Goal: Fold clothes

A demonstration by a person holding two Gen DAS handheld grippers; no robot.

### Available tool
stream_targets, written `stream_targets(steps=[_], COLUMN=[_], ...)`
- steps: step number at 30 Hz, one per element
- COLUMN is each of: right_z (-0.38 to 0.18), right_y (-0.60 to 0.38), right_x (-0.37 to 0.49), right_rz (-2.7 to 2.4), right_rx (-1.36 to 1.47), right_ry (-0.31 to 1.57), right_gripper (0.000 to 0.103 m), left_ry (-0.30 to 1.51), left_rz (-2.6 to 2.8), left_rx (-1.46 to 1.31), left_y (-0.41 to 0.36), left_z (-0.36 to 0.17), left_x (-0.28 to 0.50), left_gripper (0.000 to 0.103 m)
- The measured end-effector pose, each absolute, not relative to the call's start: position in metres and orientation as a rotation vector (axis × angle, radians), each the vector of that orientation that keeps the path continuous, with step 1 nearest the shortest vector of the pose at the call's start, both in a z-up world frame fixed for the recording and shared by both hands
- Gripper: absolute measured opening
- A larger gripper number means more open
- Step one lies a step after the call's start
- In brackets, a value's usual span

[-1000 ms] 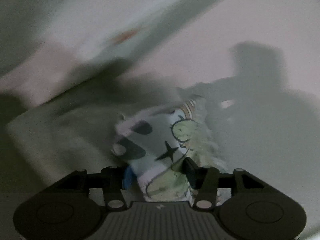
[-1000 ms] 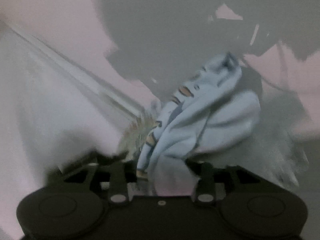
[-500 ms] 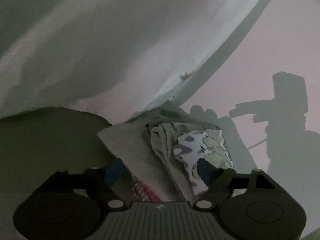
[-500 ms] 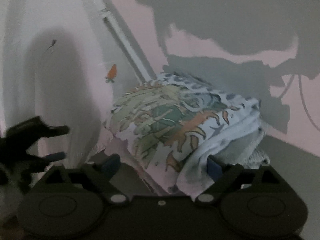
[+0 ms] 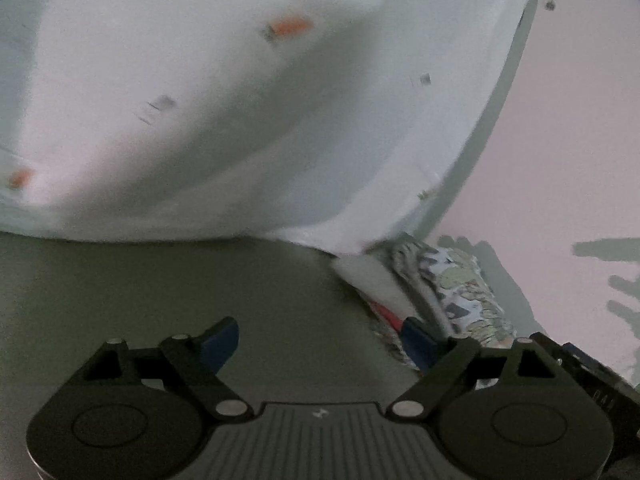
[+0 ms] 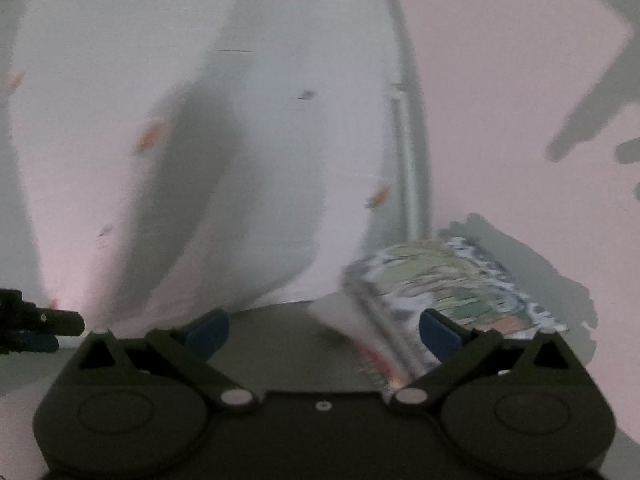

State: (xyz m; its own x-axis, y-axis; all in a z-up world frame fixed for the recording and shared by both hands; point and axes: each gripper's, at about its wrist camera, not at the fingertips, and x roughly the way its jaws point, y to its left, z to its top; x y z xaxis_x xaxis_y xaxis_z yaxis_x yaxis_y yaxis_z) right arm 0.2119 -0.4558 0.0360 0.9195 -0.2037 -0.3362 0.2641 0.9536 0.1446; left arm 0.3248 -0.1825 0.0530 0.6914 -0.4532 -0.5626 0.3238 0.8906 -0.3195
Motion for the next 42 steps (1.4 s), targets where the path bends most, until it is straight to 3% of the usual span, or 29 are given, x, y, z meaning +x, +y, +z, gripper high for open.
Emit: stream_targets(steps=[11,20,30,42], right_z=[0.055,0.070,0.067,0.043], right_y=[-0.308,-0.230,-0.174,-0.152], right_x=[0.109,0.025,-0.053,-0.085], right_rz=[-0.100,-0.037,-0.013,-0.009], right_rx=[0.131,0.105,0.072,0.040], right_ry=[0.310,0.326,0.365,0.476], right_gripper=[0.103,0.103,0.103,0.103], left_ry=[0.482,0.416,0.491,0.600], left_rz=[-0.274,-0.215,-0.132,-0.121], left_rx=[-0.145,-0.308,-0.235,-0.142], left_y=[-0.072,-0.014,0.007,0.001], left_z=[0.086,0.105,0.111,0.093], left_x=[0.153,0.045,-0.026,-0.068], left_gripper=[0.103,0.103,0.103,0.103])
